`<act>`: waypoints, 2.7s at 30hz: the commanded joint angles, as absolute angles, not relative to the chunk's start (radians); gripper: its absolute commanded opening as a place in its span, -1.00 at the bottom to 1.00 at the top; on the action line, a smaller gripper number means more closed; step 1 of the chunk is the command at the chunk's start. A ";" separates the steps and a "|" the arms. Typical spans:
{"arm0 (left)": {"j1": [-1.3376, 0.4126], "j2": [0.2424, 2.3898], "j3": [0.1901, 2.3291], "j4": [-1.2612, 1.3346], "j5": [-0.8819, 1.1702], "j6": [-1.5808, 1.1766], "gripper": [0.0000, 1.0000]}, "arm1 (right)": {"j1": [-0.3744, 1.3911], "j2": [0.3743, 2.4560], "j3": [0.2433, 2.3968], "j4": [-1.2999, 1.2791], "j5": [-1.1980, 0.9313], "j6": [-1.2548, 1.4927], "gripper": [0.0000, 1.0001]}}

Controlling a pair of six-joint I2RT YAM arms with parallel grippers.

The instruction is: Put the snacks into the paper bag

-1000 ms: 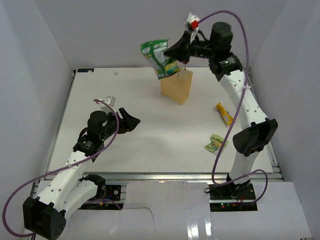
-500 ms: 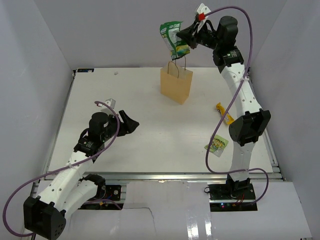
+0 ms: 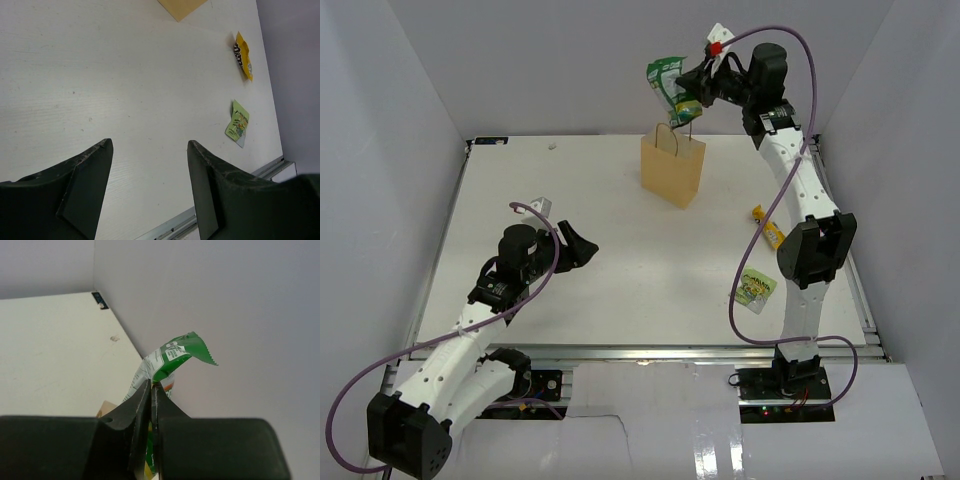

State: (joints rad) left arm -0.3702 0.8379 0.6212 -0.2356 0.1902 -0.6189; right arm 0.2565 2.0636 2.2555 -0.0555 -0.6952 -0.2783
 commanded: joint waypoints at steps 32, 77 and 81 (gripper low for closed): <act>-0.370 0.804 0.565 -0.207 0.150 -0.658 0.76 | 0.020 1.730 1.637 -0.653 -0.436 -0.518 0.61; -0.367 0.841 0.583 -0.150 0.235 -0.618 0.96 | -0.006 1.657 1.417 -0.543 -0.802 -0.678 -0.84; -0.367 0.867 0.586 -0.129 0.276 -0.620 0.96 | 0.050 1.700 1.621 -0.454 -0.943 -0.539 -0.85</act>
